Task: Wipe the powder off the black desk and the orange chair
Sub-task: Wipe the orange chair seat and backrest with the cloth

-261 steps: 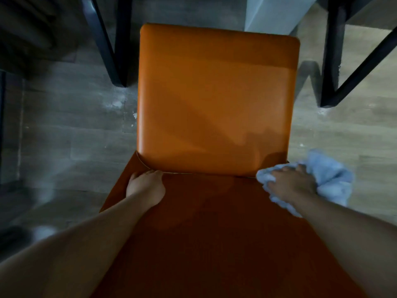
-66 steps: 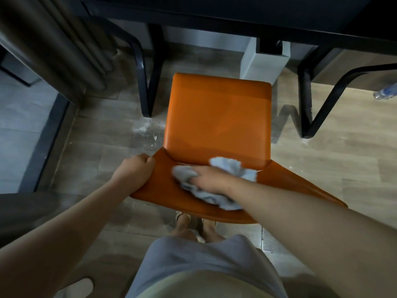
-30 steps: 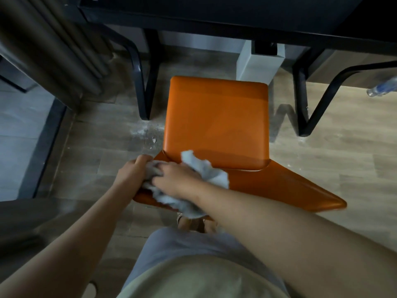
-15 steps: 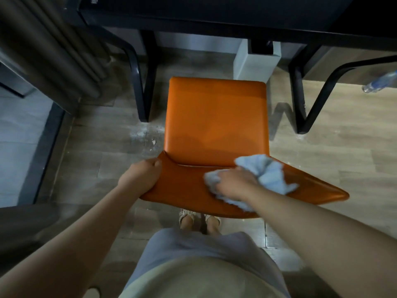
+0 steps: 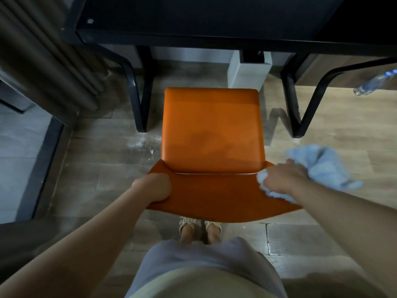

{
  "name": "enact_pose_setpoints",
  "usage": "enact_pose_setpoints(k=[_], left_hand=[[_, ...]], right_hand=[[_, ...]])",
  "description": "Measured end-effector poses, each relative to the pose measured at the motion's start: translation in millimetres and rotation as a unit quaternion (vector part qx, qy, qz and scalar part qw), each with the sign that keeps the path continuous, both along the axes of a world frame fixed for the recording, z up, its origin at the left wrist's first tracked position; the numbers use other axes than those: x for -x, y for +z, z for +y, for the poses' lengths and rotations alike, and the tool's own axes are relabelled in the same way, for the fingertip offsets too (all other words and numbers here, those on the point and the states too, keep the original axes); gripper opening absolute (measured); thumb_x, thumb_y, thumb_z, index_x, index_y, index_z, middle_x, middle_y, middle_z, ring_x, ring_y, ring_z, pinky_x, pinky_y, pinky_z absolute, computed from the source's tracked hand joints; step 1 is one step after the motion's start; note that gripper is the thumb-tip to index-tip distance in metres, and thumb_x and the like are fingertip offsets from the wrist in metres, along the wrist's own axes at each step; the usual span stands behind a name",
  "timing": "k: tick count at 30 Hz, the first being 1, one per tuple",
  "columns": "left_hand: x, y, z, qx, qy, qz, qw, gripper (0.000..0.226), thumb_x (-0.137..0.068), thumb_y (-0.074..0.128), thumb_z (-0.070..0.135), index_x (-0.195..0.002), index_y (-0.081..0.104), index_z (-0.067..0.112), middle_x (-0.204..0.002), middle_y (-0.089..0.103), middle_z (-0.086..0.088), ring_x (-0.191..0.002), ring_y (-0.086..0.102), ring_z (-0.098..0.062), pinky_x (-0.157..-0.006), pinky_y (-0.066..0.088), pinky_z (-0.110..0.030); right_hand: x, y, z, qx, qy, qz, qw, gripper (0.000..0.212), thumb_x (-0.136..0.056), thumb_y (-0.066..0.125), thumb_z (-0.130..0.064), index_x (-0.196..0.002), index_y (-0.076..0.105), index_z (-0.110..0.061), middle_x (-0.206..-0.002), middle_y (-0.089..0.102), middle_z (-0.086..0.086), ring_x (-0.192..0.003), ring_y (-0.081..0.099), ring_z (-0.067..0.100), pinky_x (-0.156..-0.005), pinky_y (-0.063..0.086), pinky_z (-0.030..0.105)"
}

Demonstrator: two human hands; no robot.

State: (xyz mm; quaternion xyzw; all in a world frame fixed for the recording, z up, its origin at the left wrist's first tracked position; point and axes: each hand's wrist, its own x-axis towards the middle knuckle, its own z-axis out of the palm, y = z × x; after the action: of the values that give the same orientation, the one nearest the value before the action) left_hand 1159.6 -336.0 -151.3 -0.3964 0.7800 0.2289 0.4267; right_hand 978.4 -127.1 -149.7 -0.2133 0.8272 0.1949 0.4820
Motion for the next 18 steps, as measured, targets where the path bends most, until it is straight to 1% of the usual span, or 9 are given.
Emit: enact_pose_setpoints(k=[1, 2, 4, 7, 9, 12, 15, 17, 18], left_hand=[[-0.3, -4.8, 1.6, -0.010, -0.021, 0.017, 1.000, 0.023, -0.098, 0.038, 0.018, -0.107, 0.059, 0.013, -0.130, 0.053, -0.011, -0.118, 0.051, -0.030, -0.103, 0.041, -0.040], [-0.4, -5.0, 3.8, -0.019, -0.042, 0.016, 0.999, 0.021, -0.097, 0.036, 0.018, -0.088, 0.055, 0.018, -0.124, 0.055, -0.011, -0.110, 0.054, -0.029, -0.102, 0.041, -0.041], [-1.8, -14.1, 2.3, -0.009, -0.055, 0.015, 0.998, 0.027, -0.096, 0.034, 0.019, -0.070, 0.042, 0.023, -0.114, 0.057, -0.009, -0.100, 0.054, -0.026, -0.099, 0.043, -0.045], [-3.7, -16.0, -1.0, -0.012, -0.064, 0.031, 0.997, 0.023, -0.097, 0.036, 0.024, -0.084, 0.054, 0.017, -0.119, 0.059, -0.009, -0.106, 0.056, -0.027, -0.098, 0.043, -0.045], [-3.8, -6.0, 2.8, -0.025, -0.075, 0.041, 0.996, 0.028, -0.100, 0.035, 0.024, -0.106, 0.061, 0.014, -0.123, 0.058, -0.008, -0.112, 0.055, -0.026, -0.098, 0.043, -0.039], [-1.3, 9.1, 8.9, -0.048, -0.056, 0.071, 0.995, 0.031, -0.101, 0.032, 0.021, -0.099, 0.060, 0.007, -0.116, 0.060, -0.010, -0.103, 0.056, -0.023, -0.087, 0.041, -0.032], [-5.1, 18.7, 9.8, -0.051, -0.042, 0.105, 0.992, 0.035, -0.100, 0.033, 0.016, -0.120, 0.062, 0.010, -0.127, 0.057, -0.007, -0.113, 0.054, -0.023, -0.093, 0.040, -0.030], [-8.4, 18.5, 9.2, -0.046, -0.034, 0.122, 0.991, 0.035, -0.099, 0.034, 0.015, -0.123, 0.060, 0.017, -0.128, 0.056, -0.006, -0.113, 0.053, -0.023, -0.094, 0.040, -0.030], [-8.2, 19.3, 10.1, -0.038, -0.036, 0.127, 0.991, 0.035, -0.099, 0.034, 0.016, -0.124, 0.059, 0.019, -0.129, 0.056, -0.006, -0.114, 0.053, -0.023, -0.094, 0.040, -0.031]], right_hand=[[1.5, 5.1, 2.2, -0.068, 0.093, 0.076, 0.990, 0.034, -0.089, 0.048, -0.032, -0.121, 0.055, -0.025, -0.123, 0.060, 0.004, -0.119, 0.050, 0.023, -0.098, 0.037, 0.034], [-4.2, 7.1, -0.7, -0.064, 0.159, 0.116, 0.978, 0.034, -0.091, 0.047, -0.035, -0.123, 0.056, -0.026, -0.128, 0.056, 0.003, -0.125, 0.044, 0.025, -0.099, 0.034, 0.037], [-38.8, -0.9, -25.3, 0.062, 0.161, 0.053, 0.984, 0.028, -0.089, 0.050, -0.038, -0.109, 0.064, -0.026, -0.116, 0.061, 0.002, -0.117, 0.051, 0.027, -0.084, 0.038, 0.034], [-99.0, 7.9, -66.0, 0.274, 0.099, -0.051, 0.955, 0.021, -0.086, 0.048, -0.039, -0.098, 0.061, -0.028, -0.110, 0.062, -0.002, -0.106, 0.053, 0.022, -0.074, 0.037, 0.030], [-93.8, 19.7, -64.2, 0.311, 0.067, -0.069, 0.945, 0.015, -0.088, 0.044, -0.035, -0.089, 0.059, -0.031, -0.101, 0.062, -0.005, -0.095, 0.052, 0.015, -0.068, 0.037, 0.028], [-47.1, 24.4, -18.2, 0.187, 0.083, -0.016, 0.979, 0.020, -0.091, 0.044, -0.035, -0.075, 0.048, -0.025, -0.099, 0.058, -0.003, -0.091, 0.049, 0.018, -0.066, 0.036, 0.029], [-3.9, 29.8, 12.6, -0.008, 0.153, 0.097, 0.983, 0.012, -0.085, 0.048, -0.037, -0.085, 0.055, -0.028, -0.114, 0.061, 0.003, -0.113, 0.047, 0.028, -0.095, 0.035, 0.042], [-10.5, 24.6, 4.1, -0.032, 0.156, 0.094, 0.983, 0.017, -0.086, 0.047, -0.038, -0.094, 0.060, -0.029, -0.120, 0.059, 0.004, -0.120, 0.044, 0.030, -0.099, 0.034, 0.044], [-25.8, 18.3, -9.0, 0.012, 0.160, 0.065, 0.985, 0.016, -0.087, 0.048, -0.037, -0.091, 0.059, -0.026, -0.114, 0.061, 0.004, -0.116, 0.048, 0.029, -0.091, 0.039, 0.039]])
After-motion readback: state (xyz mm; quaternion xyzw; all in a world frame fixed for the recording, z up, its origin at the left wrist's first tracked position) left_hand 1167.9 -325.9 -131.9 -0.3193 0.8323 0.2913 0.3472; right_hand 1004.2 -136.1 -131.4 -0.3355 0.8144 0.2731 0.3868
